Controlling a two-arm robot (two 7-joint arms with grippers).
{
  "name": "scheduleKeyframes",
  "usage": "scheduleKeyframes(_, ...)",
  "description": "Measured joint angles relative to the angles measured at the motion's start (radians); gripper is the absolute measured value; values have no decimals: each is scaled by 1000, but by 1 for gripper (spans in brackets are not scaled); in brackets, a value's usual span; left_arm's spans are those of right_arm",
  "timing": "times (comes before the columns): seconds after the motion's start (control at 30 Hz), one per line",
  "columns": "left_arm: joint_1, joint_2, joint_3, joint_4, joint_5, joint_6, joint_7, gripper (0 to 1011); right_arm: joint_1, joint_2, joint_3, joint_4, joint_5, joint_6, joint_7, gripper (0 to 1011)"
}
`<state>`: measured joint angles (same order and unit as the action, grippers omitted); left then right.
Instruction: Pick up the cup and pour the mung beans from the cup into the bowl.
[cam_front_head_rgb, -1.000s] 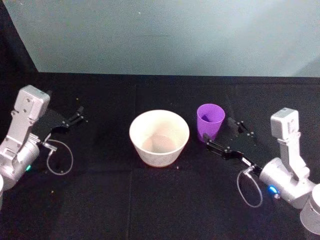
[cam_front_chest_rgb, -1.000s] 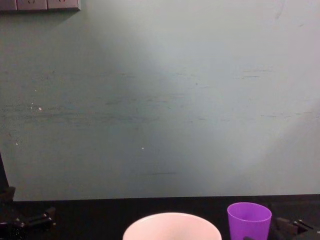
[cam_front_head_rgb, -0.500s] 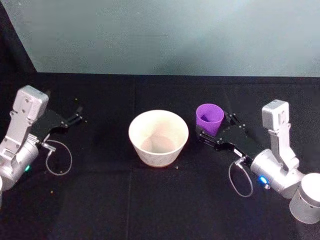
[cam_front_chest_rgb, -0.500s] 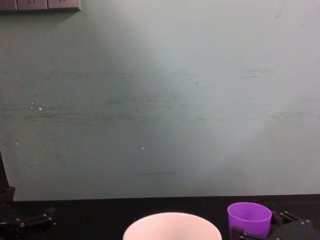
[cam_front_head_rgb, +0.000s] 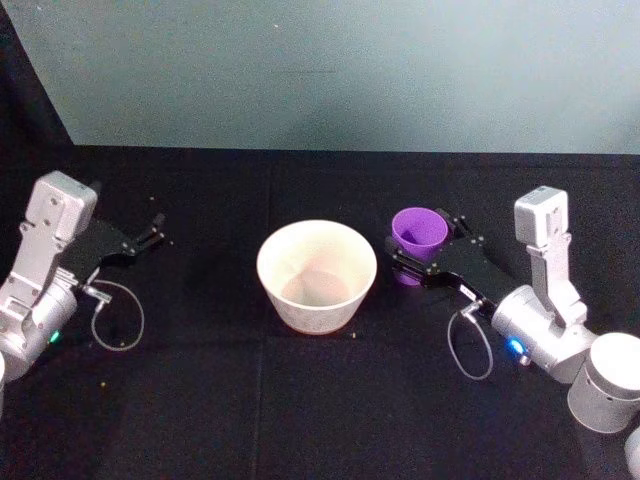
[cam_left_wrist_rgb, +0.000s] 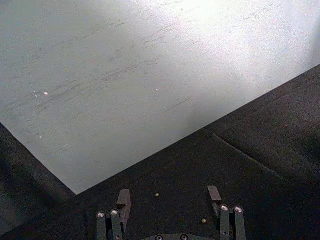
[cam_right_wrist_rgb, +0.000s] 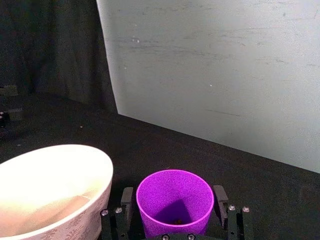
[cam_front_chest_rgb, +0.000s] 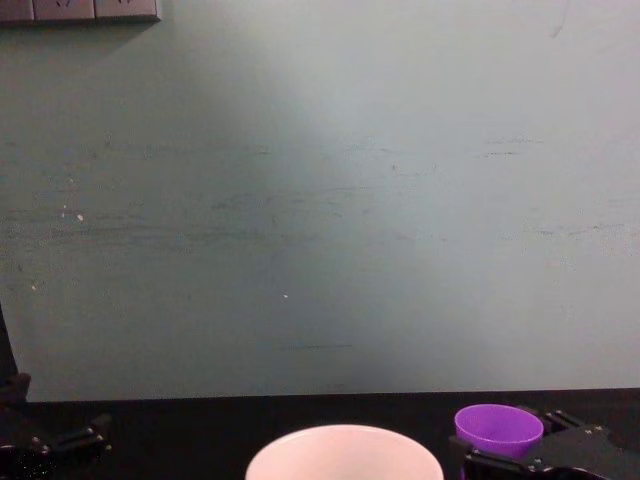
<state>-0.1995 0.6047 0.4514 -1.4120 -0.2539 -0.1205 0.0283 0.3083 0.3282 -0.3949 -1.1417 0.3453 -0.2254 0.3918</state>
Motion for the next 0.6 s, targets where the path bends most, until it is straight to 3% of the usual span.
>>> scheduleKeyframes(0.6, 0, 0, 0, 0, 0, 0, 0, 1000, 5, -29, 33, 25, -28, 16, 12, 1003)
